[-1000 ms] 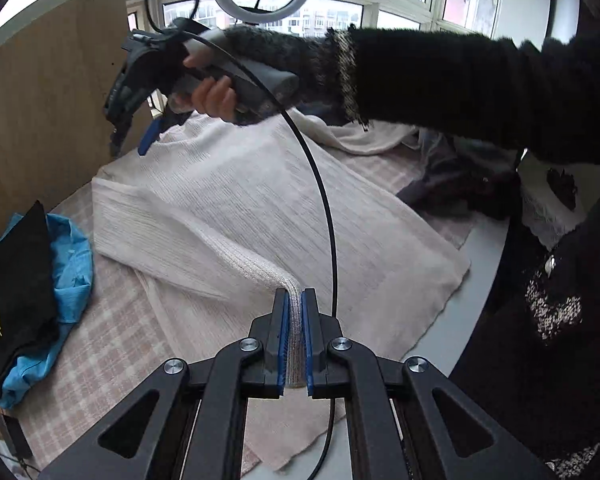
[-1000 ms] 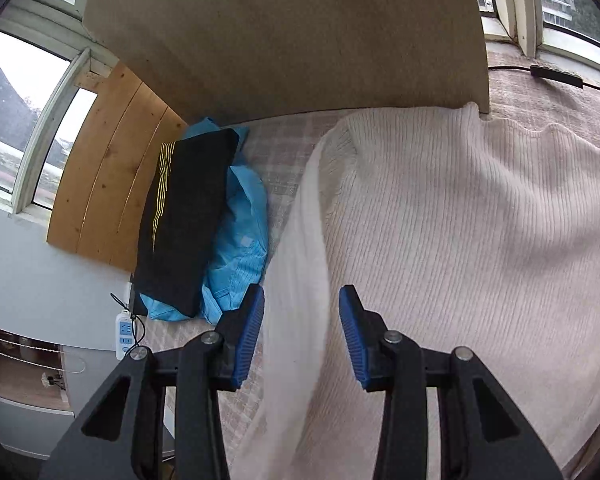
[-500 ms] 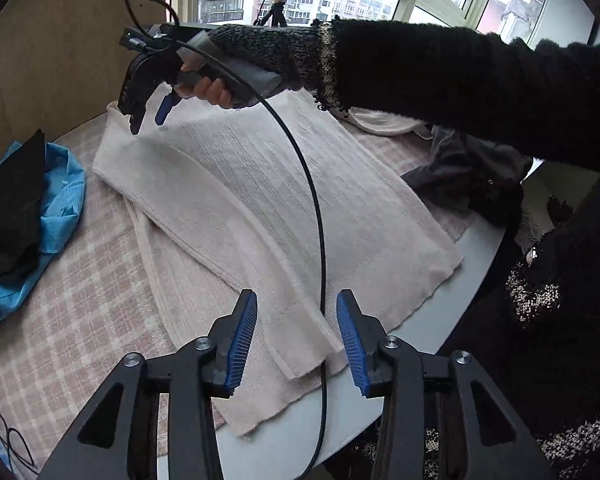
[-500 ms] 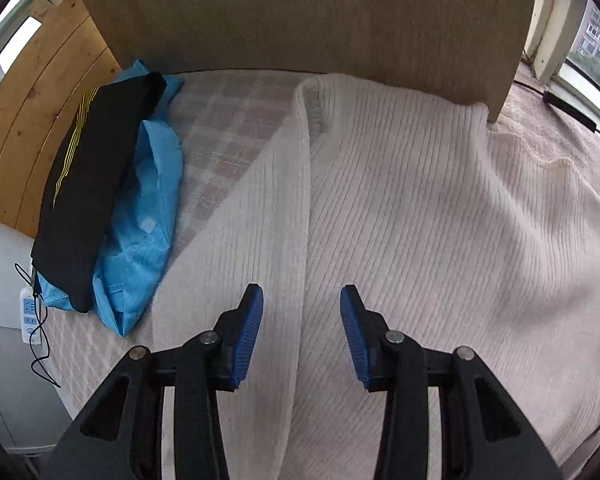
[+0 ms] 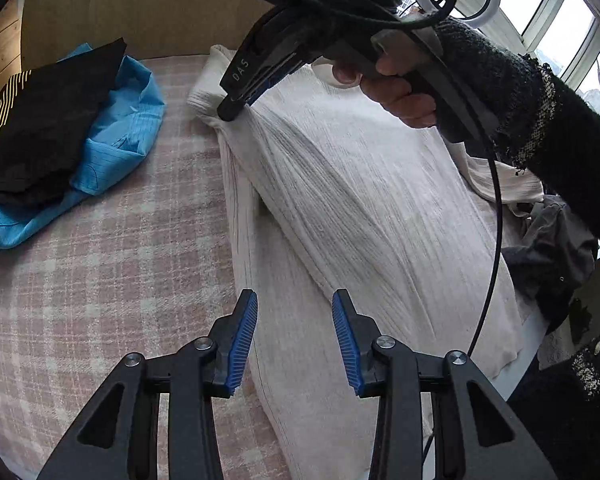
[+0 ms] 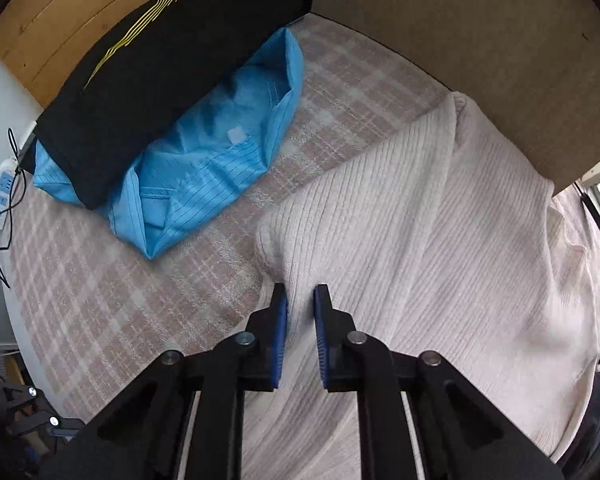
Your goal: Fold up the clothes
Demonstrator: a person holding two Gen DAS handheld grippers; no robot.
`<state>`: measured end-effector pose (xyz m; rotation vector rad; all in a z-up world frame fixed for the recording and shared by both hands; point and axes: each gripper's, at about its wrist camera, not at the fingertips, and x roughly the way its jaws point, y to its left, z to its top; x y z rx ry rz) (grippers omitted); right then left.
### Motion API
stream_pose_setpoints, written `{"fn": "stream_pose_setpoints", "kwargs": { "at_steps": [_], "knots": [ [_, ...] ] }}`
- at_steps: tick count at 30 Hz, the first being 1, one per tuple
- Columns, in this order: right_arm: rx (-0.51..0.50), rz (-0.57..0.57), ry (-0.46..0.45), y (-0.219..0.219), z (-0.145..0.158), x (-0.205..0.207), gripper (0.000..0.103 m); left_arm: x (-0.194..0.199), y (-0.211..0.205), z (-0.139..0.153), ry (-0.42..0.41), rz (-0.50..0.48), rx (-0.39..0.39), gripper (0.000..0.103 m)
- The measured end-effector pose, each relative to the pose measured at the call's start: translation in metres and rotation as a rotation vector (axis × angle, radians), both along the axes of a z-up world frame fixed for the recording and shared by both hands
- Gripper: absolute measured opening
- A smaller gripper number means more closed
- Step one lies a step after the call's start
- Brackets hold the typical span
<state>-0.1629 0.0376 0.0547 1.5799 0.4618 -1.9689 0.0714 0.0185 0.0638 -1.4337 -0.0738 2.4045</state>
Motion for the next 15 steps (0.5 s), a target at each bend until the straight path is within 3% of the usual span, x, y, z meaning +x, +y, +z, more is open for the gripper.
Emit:
{"fn": "stream_pose_setpoints", "kwargs": {
  "at_steps": [4, 6, 8, 10, 13, 15],
  "knots": [
    [-0.137, -0.107, -0.066, 0.041, 0.017, -0.018, 0.009, -0.035, 0.004, -0.011, 0.015, 0.011, -0.043, 0.036],
    [-0.201, -0.124, -0.108, 0.052, 0.021, -0.022, 0.009, -0.053, 0.008, -0.016, 0.015, 0.005, -0.068, 0.036],
    [-0.223, -0.127, -0.113, 0.057, 0.023, -0.022, 0.009, -0.068, 0.011, -0.024, 0.014, 0.006, -0.147, 0.036],
    [-0.254, -0.119, -0.125, 0.056, 0.024, -0.021, 0.01, -0.074, 0.002, -0.024, 0.009, 0.068, -0.157, 0.036],
    [-0.332, -0.071, -0.177, 0.055, 0.028, -0.022, 0.021, -0.076, -0.017, -0.018, 0.011, 0.176, -0.139, 0.036],
    [-0.371, -0.084, -0.145, 0.063, 0.034, -0.026, 0.034, -0.06, -0.023, -0.006, 0.038, 0.206, -0.116, 0.032]
  ]
}}
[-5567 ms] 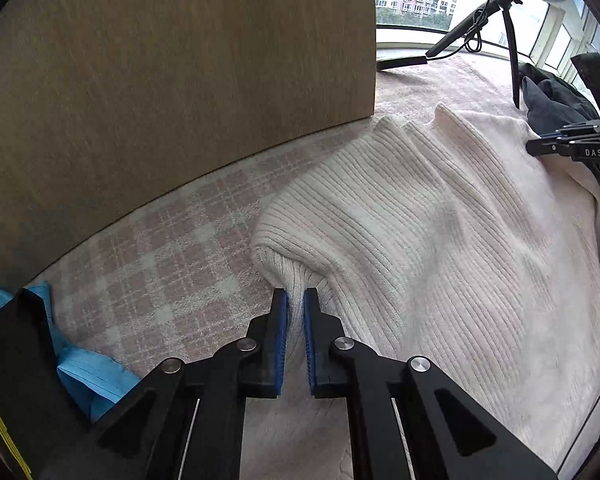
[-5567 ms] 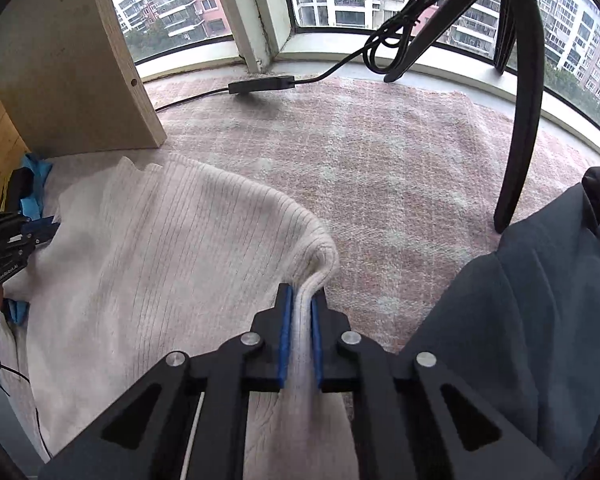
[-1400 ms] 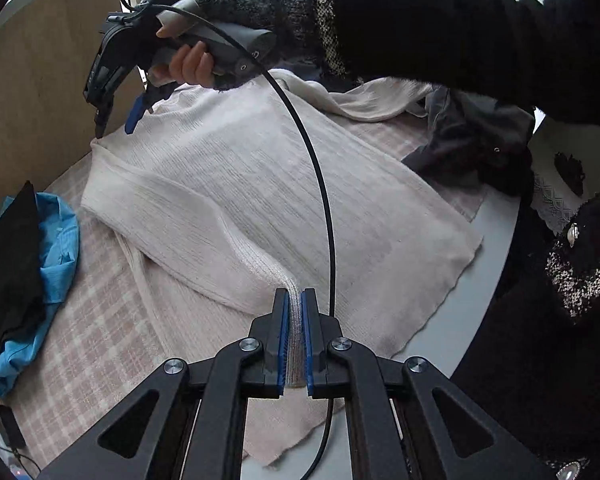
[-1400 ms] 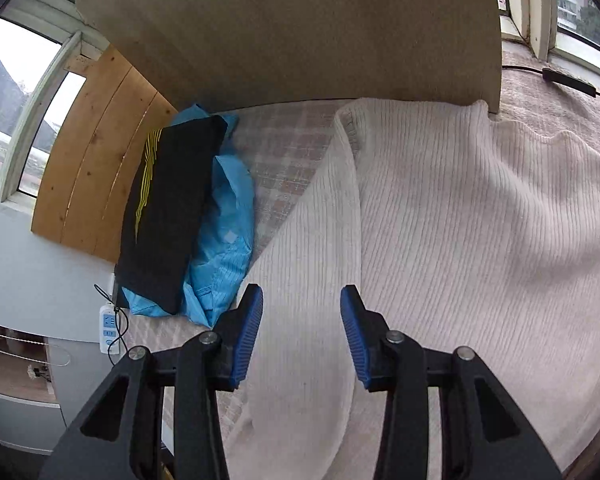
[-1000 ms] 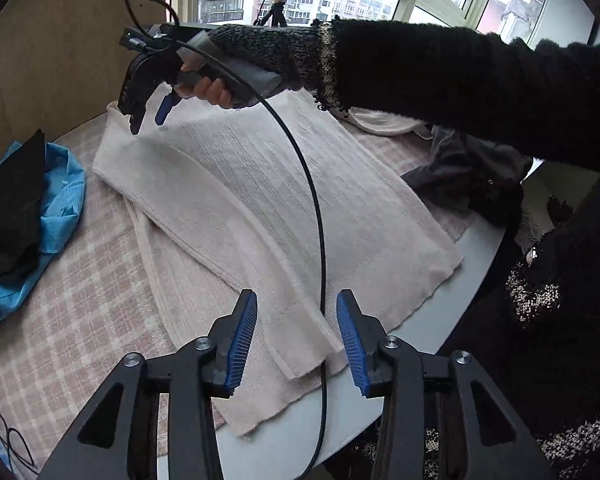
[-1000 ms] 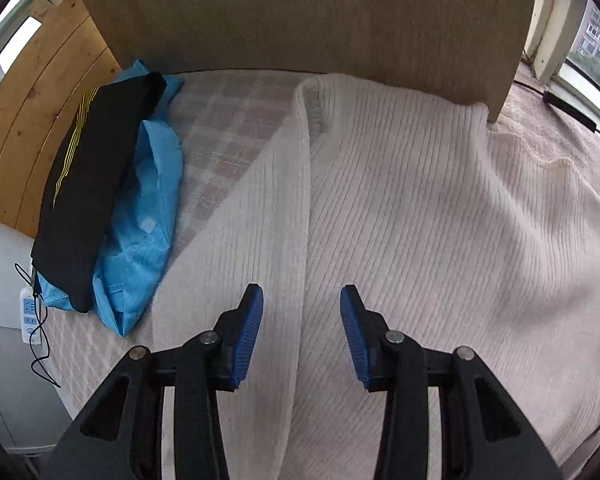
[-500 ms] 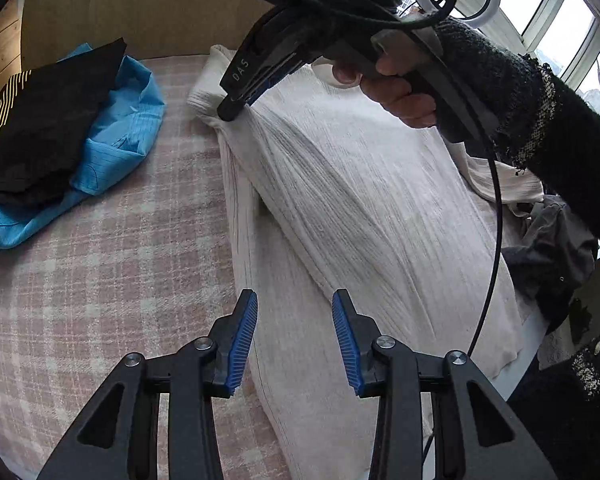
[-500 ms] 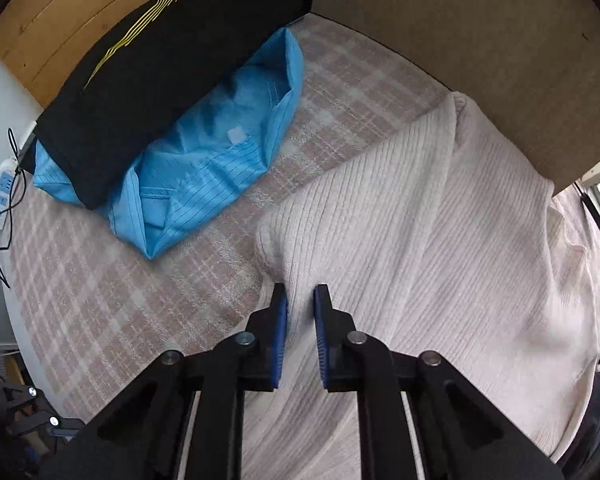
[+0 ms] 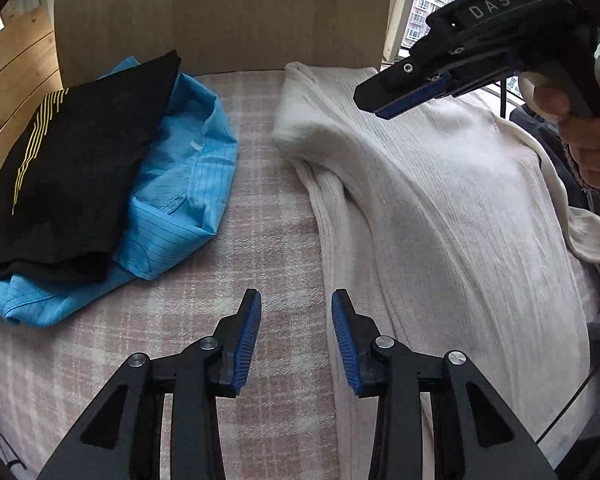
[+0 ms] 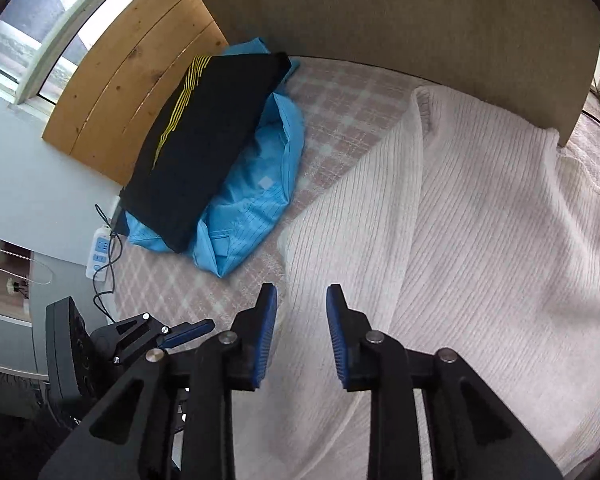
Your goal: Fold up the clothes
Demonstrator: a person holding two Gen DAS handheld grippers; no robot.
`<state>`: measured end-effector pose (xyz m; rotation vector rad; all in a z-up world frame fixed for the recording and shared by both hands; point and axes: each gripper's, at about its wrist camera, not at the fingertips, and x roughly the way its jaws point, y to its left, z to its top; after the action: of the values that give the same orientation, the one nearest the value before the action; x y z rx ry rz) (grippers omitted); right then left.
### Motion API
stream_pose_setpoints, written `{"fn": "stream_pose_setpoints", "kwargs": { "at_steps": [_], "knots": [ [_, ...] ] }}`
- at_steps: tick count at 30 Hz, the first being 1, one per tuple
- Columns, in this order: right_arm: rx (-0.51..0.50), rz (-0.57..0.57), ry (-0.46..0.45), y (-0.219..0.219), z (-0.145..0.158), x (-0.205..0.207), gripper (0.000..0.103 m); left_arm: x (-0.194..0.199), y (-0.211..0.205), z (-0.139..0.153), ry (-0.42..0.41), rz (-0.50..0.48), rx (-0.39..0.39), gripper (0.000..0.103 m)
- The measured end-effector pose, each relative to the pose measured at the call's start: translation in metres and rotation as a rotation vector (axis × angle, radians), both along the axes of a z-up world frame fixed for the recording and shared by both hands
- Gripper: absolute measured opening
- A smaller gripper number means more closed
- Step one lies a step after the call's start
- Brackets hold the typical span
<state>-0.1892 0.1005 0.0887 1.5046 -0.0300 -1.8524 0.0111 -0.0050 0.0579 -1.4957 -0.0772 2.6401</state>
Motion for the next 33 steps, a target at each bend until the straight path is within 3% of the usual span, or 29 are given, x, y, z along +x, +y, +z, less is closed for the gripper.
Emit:
{"fn": "stream_pose_setpoints", "kwargs": {
  "at_steps": [2, 5, 10, 13, 14, 15, 16, 17, 23, 24, 26, 29, 33],
  "knots": [
    [0.016, -0.047, 0.025, 0.009, -0.003, -0.012, 0.035, 0.02, 0.0, 0.008, -0.01, -0.021, 0.088, 0.032],
    [0.067, -0.116, 0.04, 0.021, -0.013, -0.034, 0.035, 0.046, 0.023, 0.005, -0.088, -0.089, 0.208, 0.035],
    [0.117, -0.1, -0.01, 0.008, -0.049, -0.048, 0.035, 0.075, 0.07, -0.018, -0.181, -0.158, 0.132, 0.035],
    [0.111, -0.064, -0.022, -0.007, -0.06, -0.043, 0.035, 0.08, 0.074, -0.021, -0.171, -0.138, 0.168, 0.033],
    [0.106, -0.054, -0.019, -0.011, -0.061, -0.041, 0.035, 0.08, 0.074, -0.021, -0.171, -0.14, 0.188, 0.014],
    [0.102, -0.045, -0.015, -0.016, -0.063, -0.039, 0.032, 0.08, 0.073, -0.022, -0.173, -0.137, 0.205, 0.006],
    [0.105, -0.037, -0.007, -0.02, -0.063, -0.037, 0.023, 0.079, 0.071, -0.022, -0.177, -0.127, 0.222, 0.006],
    [0.117, -0.037, 0.003, -0.022, -0.062, -0.035, 0.005, 0.079, 0.067, -0.021, -0.182, -0.117, 0.244, 0.006],
    [0.019, -0.116, -0.005, 0.006, -0.036, -0.032, 0.004, 0.1, 0.029, 0.022, -0.109, -0.029, 0.251, 0.005],
    [0.032, -0.127, 0.001, 0.01, -0.036, -0.031, 0.004, 0.103, 0.021, 0.025, -0.105, -0.007, 0.254, 0.005],
    [0.154, -0.117, 0.041, 0.005, -0.043, -0.029, 0.005, 0.107, 0.009, 0.02, -0.126, 0.026, 0.277, 0.006],
    [0.332, -0.07, 0.075, -0.009, -0.057, -0.024, 0.01, 0.102, 0.01, -0.01, -0.244, 0.024, 0.232, 0.006],
    [0.268, -0.076, 0.21, -0.014, -0.023, -0.009, 0.025, 0.11, 0.019, -0.002, -0.197, 0.025, 0.173, 0.011]
  ]
}}
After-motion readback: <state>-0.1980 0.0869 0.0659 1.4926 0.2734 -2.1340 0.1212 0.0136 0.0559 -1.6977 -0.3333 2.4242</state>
